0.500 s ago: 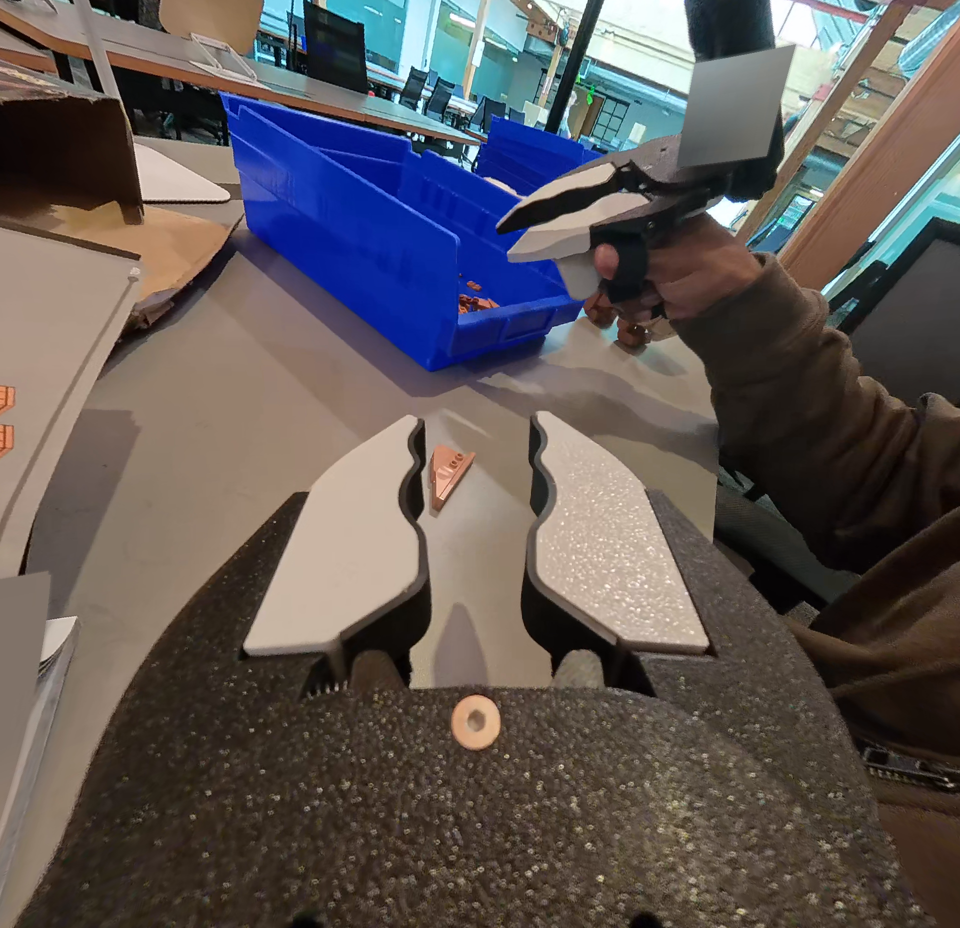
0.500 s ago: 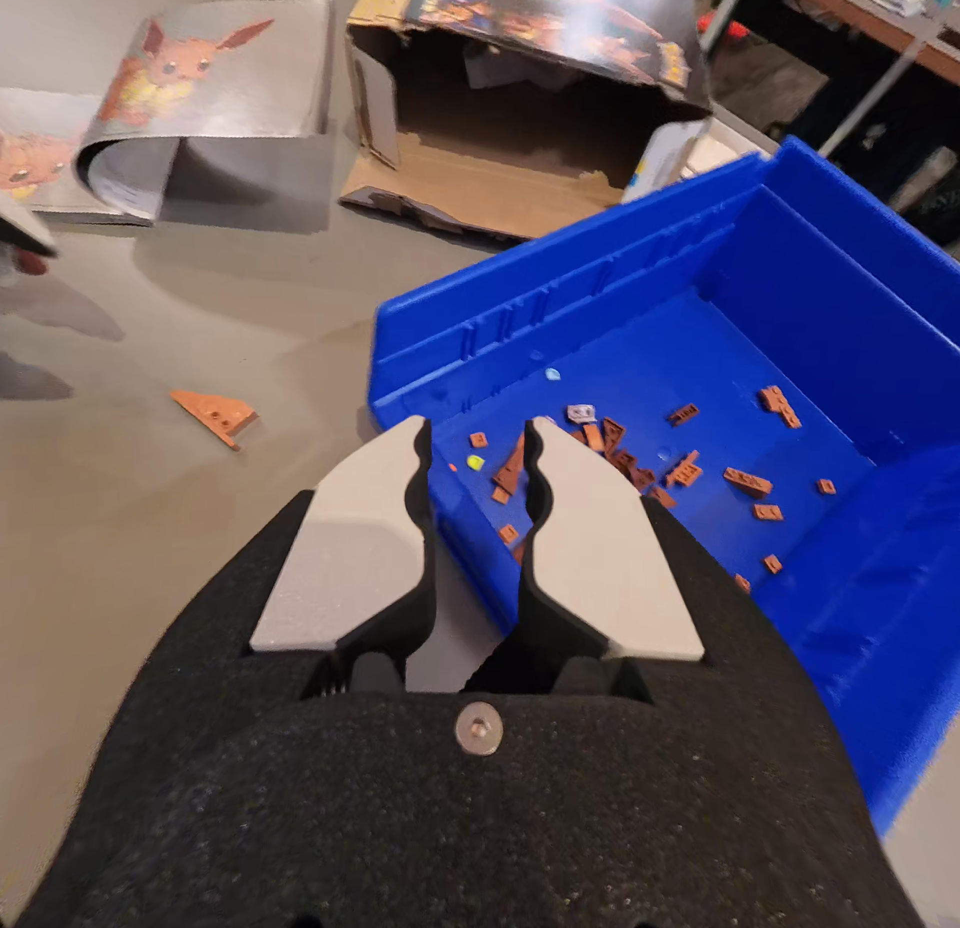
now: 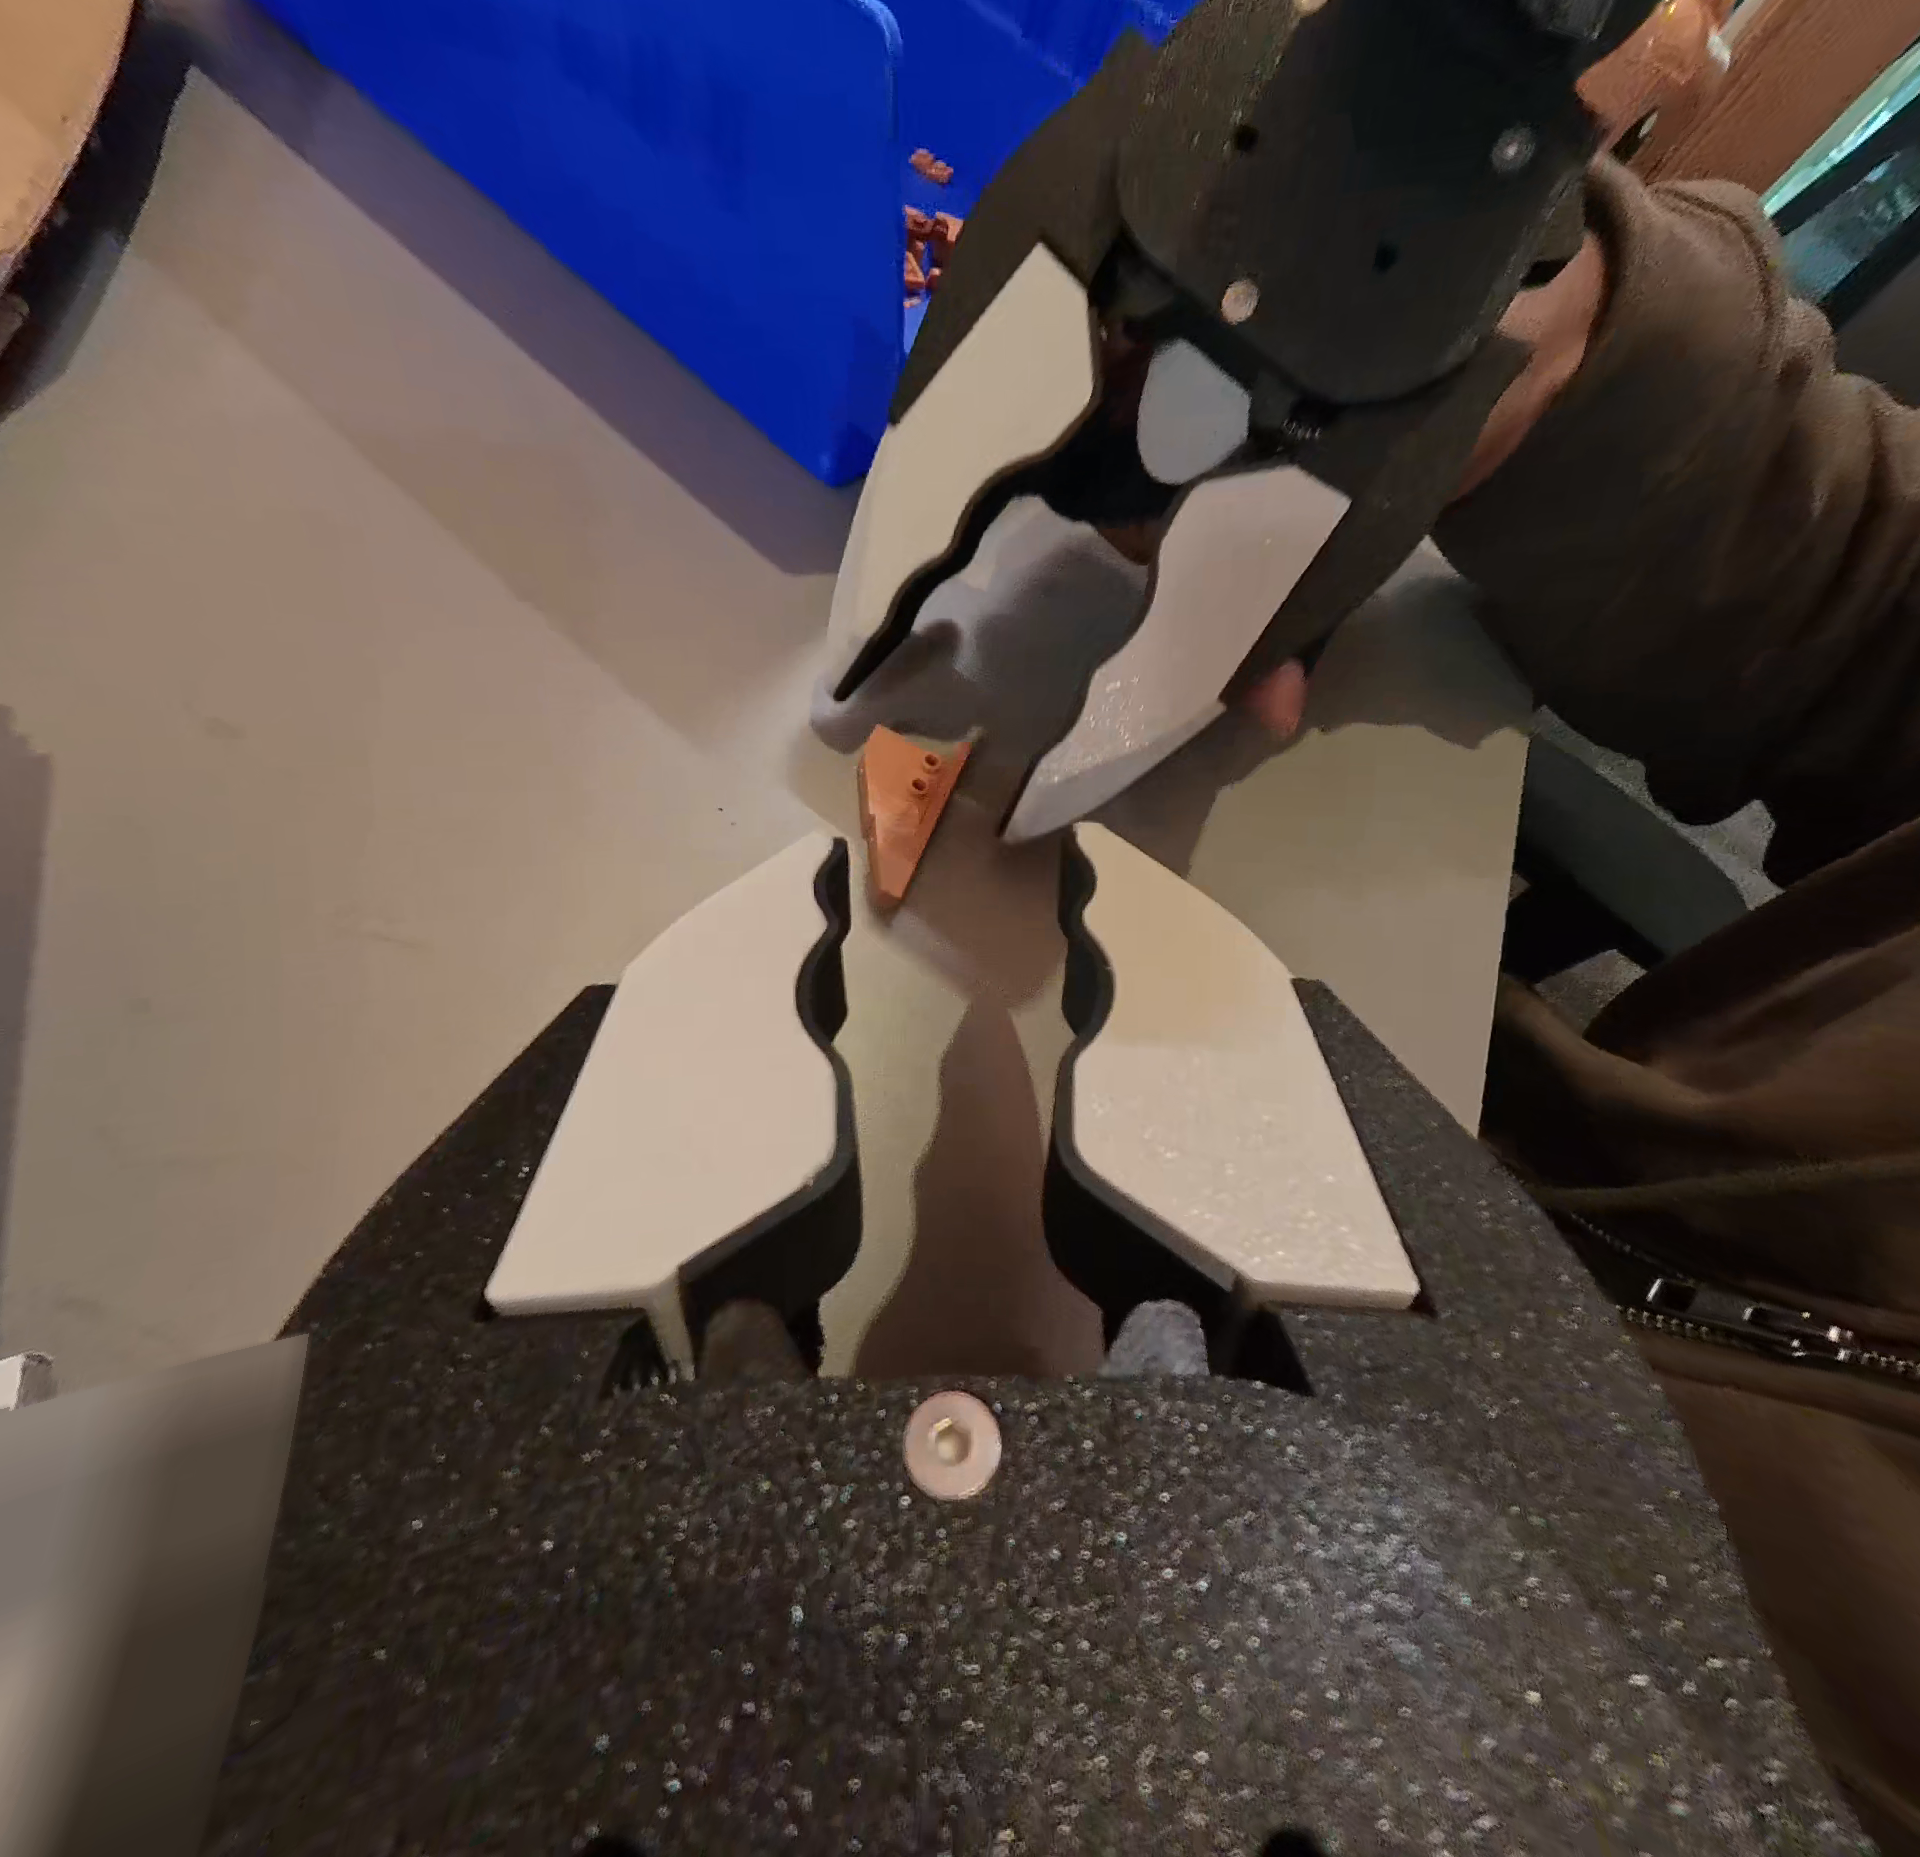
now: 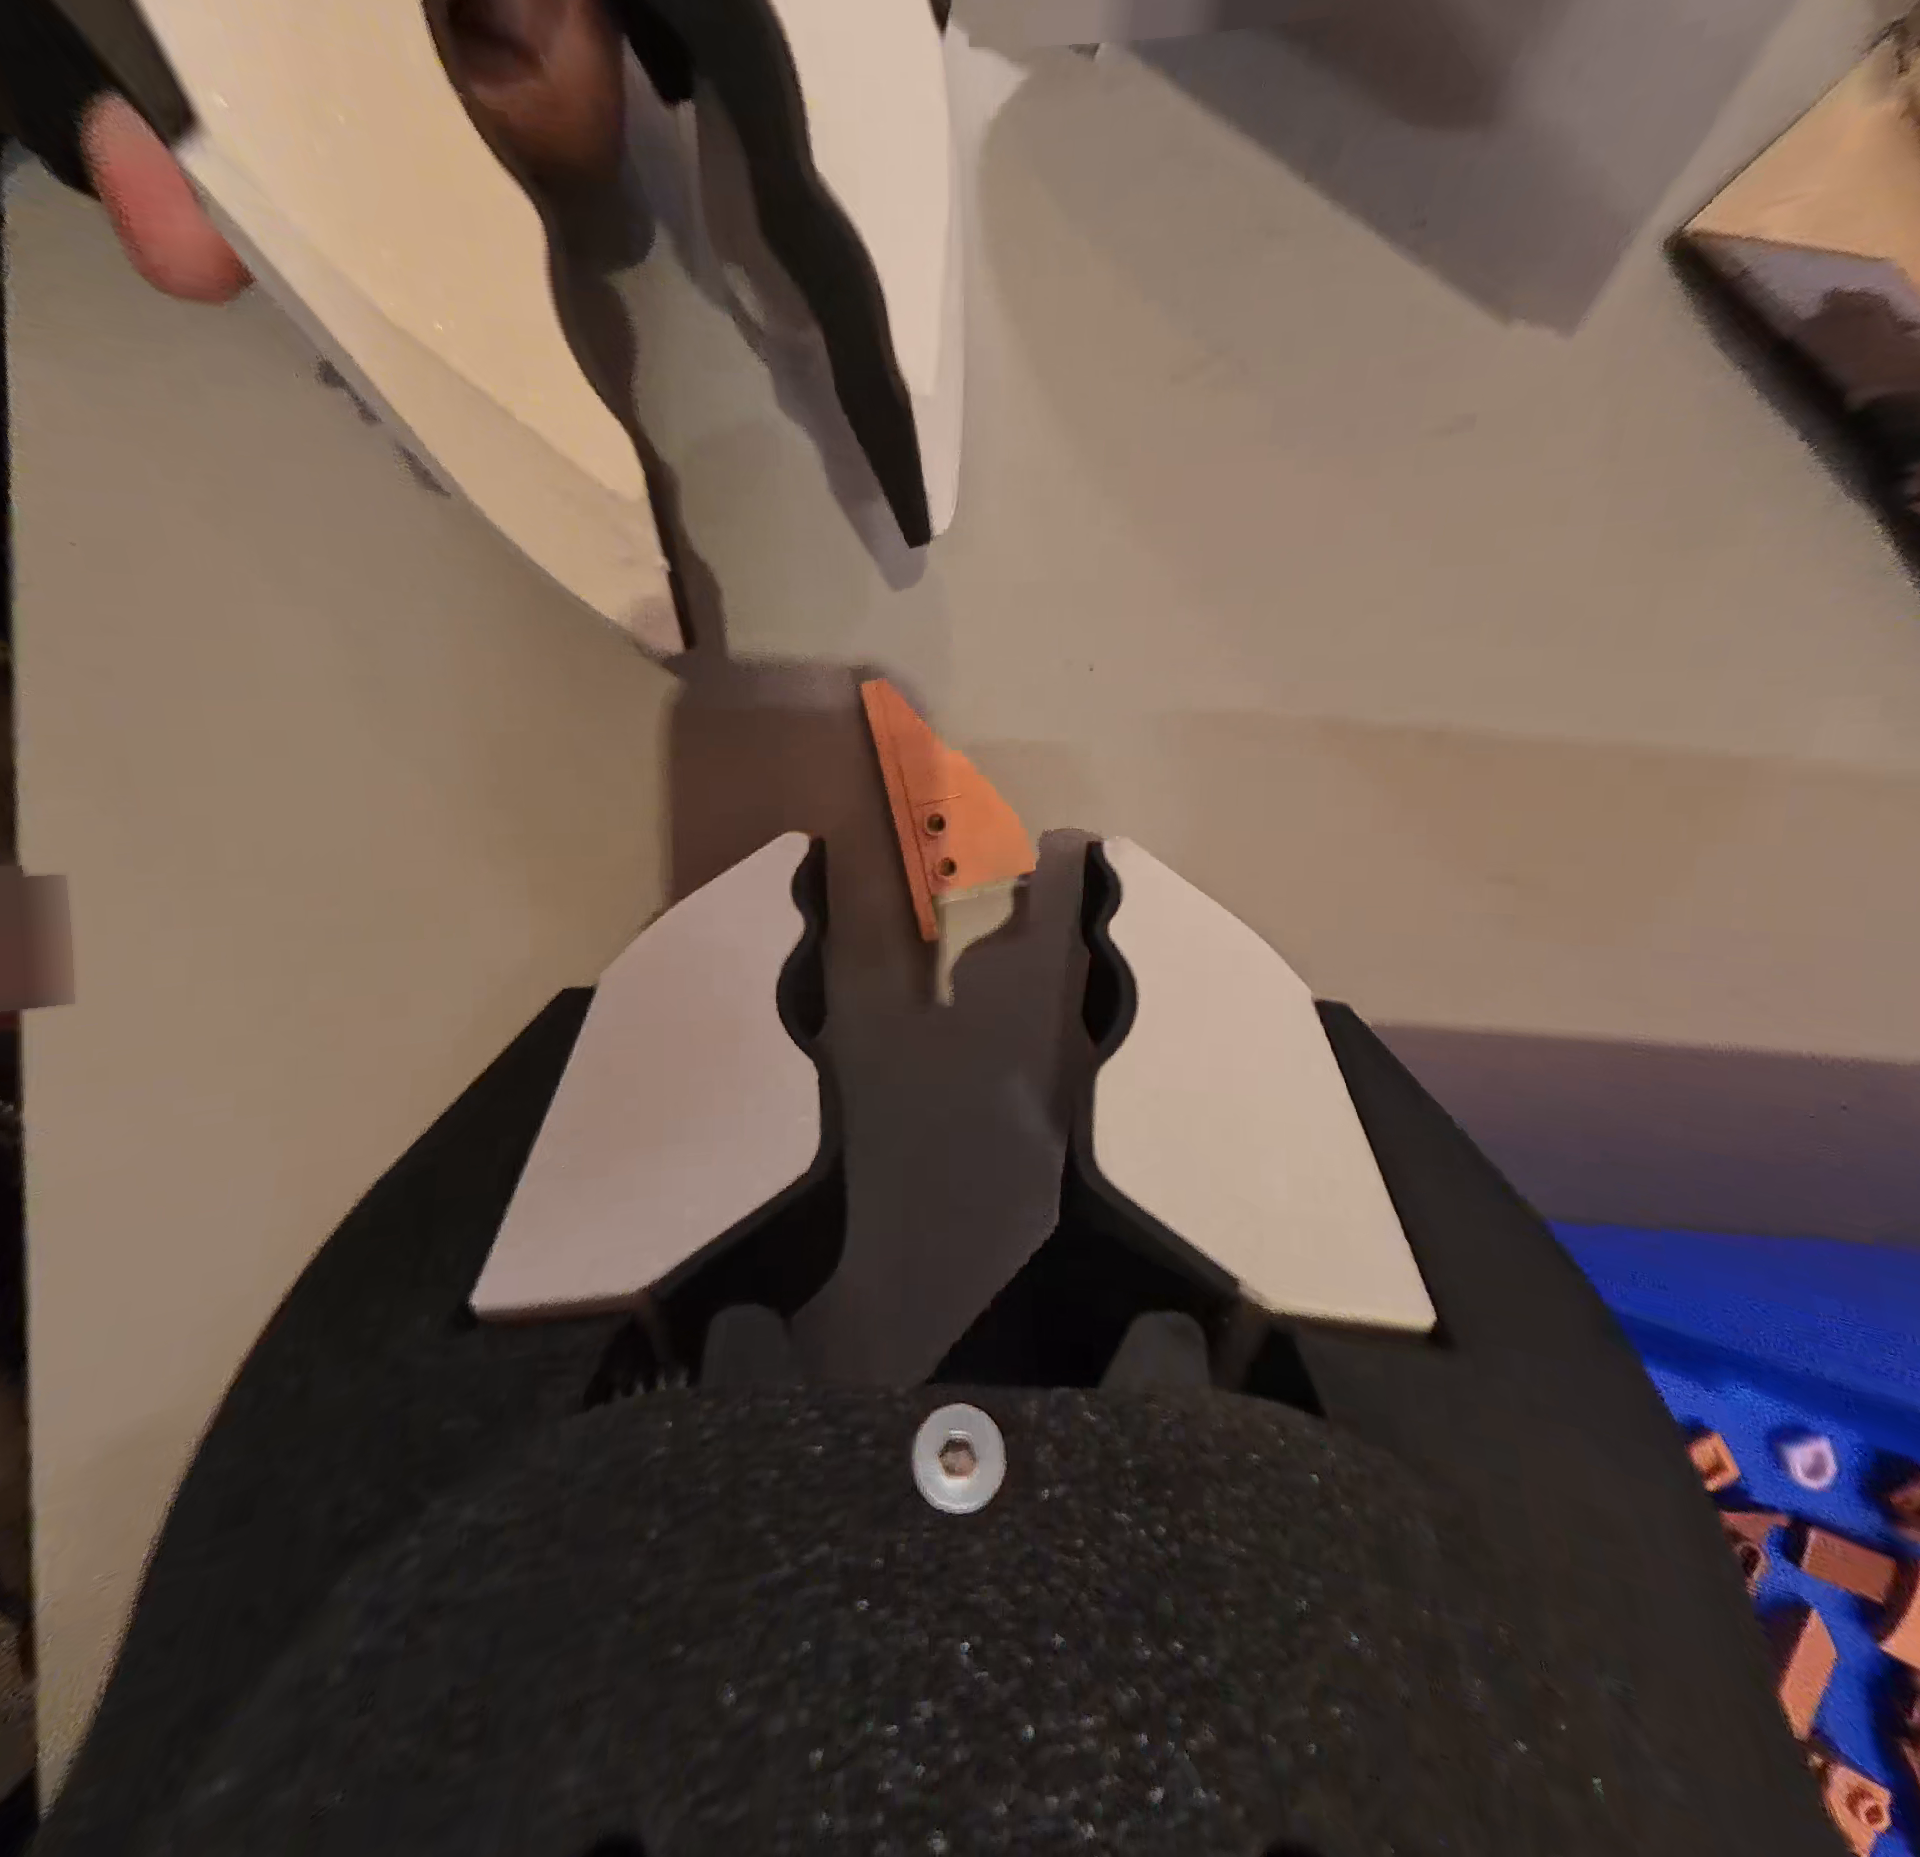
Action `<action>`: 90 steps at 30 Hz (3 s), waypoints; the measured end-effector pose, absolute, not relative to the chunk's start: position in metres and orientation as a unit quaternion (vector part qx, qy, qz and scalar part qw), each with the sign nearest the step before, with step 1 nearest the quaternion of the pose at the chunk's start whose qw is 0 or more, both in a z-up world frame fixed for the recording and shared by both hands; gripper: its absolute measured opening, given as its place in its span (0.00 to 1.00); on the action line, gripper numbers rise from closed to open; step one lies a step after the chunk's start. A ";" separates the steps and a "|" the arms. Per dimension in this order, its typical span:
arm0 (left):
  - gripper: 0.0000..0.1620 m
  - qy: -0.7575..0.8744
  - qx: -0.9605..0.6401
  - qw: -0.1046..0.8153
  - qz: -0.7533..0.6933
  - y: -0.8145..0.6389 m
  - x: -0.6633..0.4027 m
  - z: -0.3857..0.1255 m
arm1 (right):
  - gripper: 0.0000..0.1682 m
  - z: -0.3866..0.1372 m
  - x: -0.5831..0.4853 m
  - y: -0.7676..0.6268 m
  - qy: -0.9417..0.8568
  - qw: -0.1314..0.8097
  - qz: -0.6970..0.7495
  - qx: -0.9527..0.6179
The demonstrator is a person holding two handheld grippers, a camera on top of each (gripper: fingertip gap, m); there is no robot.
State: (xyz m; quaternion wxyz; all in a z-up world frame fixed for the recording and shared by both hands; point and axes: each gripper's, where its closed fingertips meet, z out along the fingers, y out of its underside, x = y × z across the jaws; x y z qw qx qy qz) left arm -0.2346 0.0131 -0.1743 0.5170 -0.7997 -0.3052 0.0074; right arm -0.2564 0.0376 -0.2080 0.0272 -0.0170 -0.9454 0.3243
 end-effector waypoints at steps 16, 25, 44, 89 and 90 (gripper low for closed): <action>0.23 -0.355 -0.731 0.579 -0.066 0.008 -0.240 -0.157 | 0.14 -0.163 -0.242 0.017 -0.876 0.158 0.419 0.180; 0.15 -0.313 -0.724 0.595 -0.156 0.023 -0.217 -0.149 | 0.14 -0.149 -0.214 0.007 -0.839 0.203 0.402 0.306; 0.06 -0.302 -0.570 0.717 -0.263 0.017 -0.218 -0.101 | 0.05 -0.110 -0.217 0.008 -0.802 0.182 0.522 0.226; 0.06 -0.373 -0.522 0.743 -0.192 -0.004 -0.249 -0.103 | 0.10 -0.121 -0.334 0.148 -0.824 0.326 0.422 -0.192; 0.06 -0.371 -0.518 0.745 -0.198 -0.003 -0.248 -0.102 | 0.10 -0.117 -0.323 0.133 -0.824 0.305 0.444 -0.176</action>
